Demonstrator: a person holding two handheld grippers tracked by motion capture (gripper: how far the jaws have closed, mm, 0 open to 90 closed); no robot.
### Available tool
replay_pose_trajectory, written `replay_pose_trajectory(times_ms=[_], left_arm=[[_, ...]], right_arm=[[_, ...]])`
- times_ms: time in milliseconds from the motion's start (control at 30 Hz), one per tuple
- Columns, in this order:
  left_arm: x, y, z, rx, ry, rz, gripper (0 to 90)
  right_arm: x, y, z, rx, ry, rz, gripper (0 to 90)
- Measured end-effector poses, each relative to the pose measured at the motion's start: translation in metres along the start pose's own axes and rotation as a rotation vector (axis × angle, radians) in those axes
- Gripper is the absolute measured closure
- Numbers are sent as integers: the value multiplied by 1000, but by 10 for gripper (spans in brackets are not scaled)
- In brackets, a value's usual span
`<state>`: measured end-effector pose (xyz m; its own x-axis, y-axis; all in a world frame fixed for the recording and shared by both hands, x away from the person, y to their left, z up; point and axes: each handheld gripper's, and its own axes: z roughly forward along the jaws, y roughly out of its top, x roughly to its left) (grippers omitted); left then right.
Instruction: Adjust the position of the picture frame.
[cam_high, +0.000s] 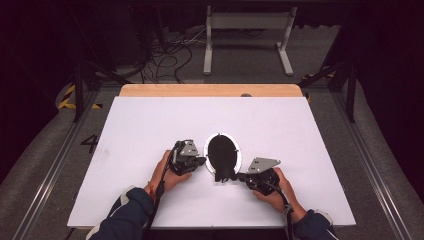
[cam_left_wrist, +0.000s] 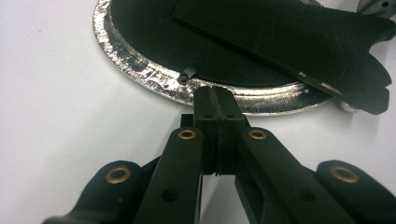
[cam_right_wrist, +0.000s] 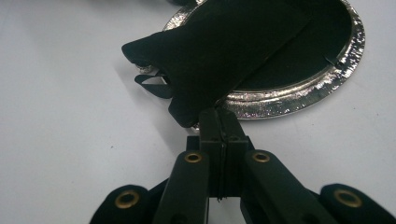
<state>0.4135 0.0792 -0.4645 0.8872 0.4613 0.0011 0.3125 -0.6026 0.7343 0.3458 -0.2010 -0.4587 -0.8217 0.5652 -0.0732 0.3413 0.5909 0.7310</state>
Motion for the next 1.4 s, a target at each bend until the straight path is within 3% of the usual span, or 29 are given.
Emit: replay_pose_trajectory(times_ms=[267, 367, 433, 667, 733, 767, 800, 867, 900, 967, 1000, 1033, 1133, 1233, 1333, 1400], left_arm=[[3, 3, 4, -7, 8, -16, 898], [4, 6, 7, -8, 10, -35, 900], [2, 8, 9, -9, 32, -24, 900], [2, 6, 3, 1, 21, -19, 892], [-1, 5, -10, -13, 17, -7, 893], [-3, 1, -27, -40, 14, 20, 893], [-3, 1, -27, -40, 14, 20, 893], [-6, -8, -50, -73, 21, 45, 893], [-7, -16, -63, -93, 25, 43, 889], [-8, -22, -72, -108, 27, 39, 882], [-8, -36, -87, -126, 33, 27, 870], [-8, -36, -87, -126, 33, 27, 870], [-9, -60, -106, -139, 42, 0, 857], [-10, -79, -116, -117, 68, -7, 823], [-11, -88, -121, -118, 82, -7, 776], [-12, -94, -126, -116, 98, -2, 694]], right_arm=[[5, 2, 1, 7, 0, -16, 900], [3, 0, 1, -5, 17, 9, 900], [3, 0, 1, -6, 19, 16, 900], [2, 1, 1, 0, 21, -1, 900], [2, 1, 1, -2, 20, -3, 900], [2, 1, 1, 0, 19, -3, 900], [2, 1, 0, 2, 21, 0, 900], [2, 1, 0, 4, 22, 0, 900], [1, 0, -1, 5, 24, 3, 898], [0, 0, -1, 7, 26, 9, 892], [-1, 0, -3, 13, 25, 14, 879], [-1, 0, -3, 13, 25, 14, 879], [-1, 1, -8, 7, 11, 14, 872], [-3, 3, -13, -12, 1, 24, 857], [-4, 4, -15, -20, -1, 33, 836], [-5, 4, -17, -17, 4, 39, 817]])
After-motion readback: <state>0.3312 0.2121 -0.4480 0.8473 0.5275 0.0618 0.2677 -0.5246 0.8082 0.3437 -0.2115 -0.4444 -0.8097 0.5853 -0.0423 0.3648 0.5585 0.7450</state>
